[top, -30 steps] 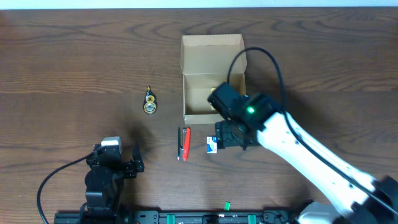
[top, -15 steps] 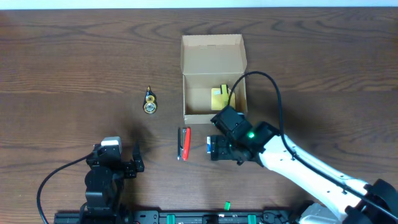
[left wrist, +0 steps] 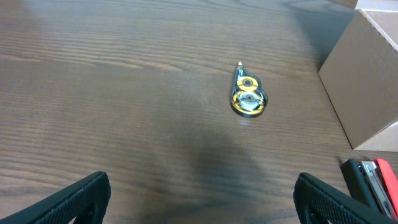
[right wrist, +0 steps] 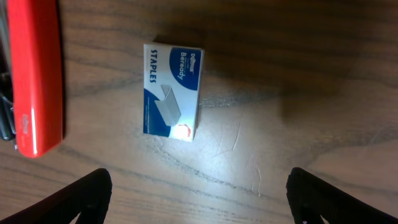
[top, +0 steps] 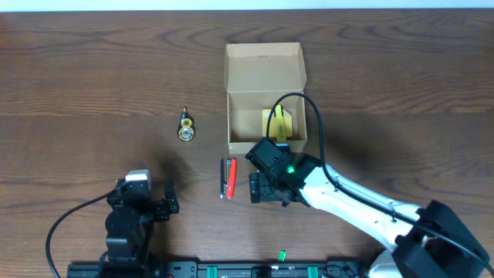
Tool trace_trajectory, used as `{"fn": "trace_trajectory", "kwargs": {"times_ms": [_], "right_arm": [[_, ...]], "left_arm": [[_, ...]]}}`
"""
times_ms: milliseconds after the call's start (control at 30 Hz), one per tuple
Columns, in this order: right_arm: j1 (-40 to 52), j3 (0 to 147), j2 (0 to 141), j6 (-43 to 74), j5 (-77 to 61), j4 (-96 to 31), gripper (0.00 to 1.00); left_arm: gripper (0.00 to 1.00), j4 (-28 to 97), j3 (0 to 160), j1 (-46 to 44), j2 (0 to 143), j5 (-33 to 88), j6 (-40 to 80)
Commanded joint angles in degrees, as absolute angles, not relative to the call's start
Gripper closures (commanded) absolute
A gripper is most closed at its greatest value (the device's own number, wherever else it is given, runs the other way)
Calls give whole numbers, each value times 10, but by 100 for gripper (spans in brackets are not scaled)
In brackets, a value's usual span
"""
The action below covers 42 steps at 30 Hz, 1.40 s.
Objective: Pack container
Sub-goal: 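Move the right gripper toward the blue-white staples box, then lower the right gripper over the staples box beside the stapler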
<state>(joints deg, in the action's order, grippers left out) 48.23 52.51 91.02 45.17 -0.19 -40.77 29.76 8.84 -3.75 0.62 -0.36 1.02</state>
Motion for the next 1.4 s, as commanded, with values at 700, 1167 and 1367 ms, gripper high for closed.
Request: {"fn": "trace_trajectory", "kwargs": {"times_ms": [700,1167,1367], "right_arm": [[484,529,971,458,19,-356,14],[551,533,971,327,76,-360,14],[553,533,971,270,106,-368,13]], "left_arm": [[5,297,81,-34,3,-4,0],[5,297,81,-34,3,-4,0],[5,297,81,-34,3,-4,0]]}}
